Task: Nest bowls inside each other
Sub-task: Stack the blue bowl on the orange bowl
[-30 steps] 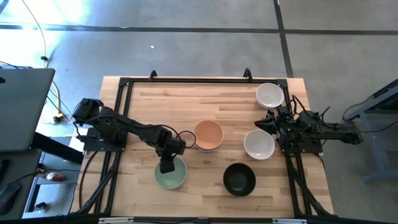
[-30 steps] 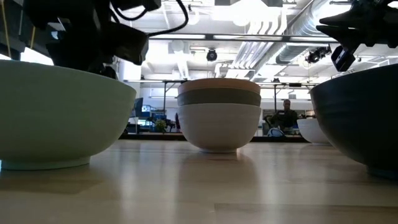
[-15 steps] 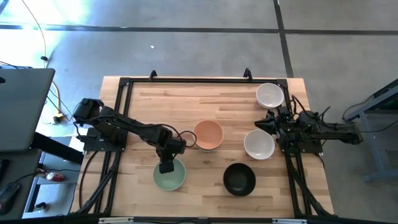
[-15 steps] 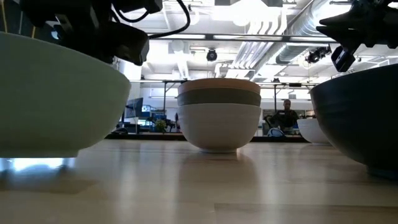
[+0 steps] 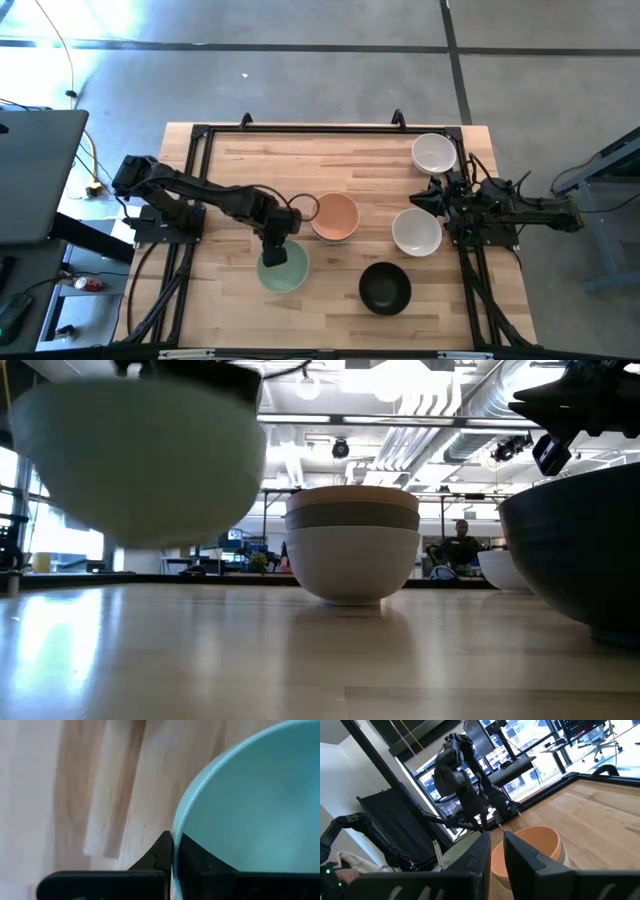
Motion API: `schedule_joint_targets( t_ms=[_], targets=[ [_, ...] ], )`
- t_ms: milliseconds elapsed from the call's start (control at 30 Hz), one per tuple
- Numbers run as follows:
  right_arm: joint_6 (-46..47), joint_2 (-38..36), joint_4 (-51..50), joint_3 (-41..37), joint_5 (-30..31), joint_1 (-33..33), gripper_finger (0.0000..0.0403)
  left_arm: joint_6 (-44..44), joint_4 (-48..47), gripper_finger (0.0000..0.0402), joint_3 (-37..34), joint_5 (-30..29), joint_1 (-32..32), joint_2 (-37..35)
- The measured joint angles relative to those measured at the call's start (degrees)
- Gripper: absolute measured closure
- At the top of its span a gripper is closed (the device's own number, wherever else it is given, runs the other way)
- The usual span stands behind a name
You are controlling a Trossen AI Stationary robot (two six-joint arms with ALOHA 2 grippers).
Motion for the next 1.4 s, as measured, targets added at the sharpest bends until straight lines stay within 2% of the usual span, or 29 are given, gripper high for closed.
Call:
schedule_joint_targets(
  t_ms=[267,833,1133,1400],
  targets=[
    [0.01,0.95,0.14,0.02,0.00,0.00,0.0359,1.66,-1.82,0.0401,3.42,-3.10,3.83,-4.00],
    [-0.44,2.50,0.00,0.00,0.00,0.01,0.0359,0.69,-4.75,0.0401,15.79,-1.84,13.75,-4.05],
    [-0.49,2.62,0.01,0.00,0.42,-0.01,0.0359,1.95,-7.04,0.0401,24.84,-0.33,16.17,4.76],
    [-0.46,2.62,-0.01,0.00,0.42,0.02,0.0359,7.14,-15.85,0.0401,40.39,0.01,16.14,17.98]
  ],
)
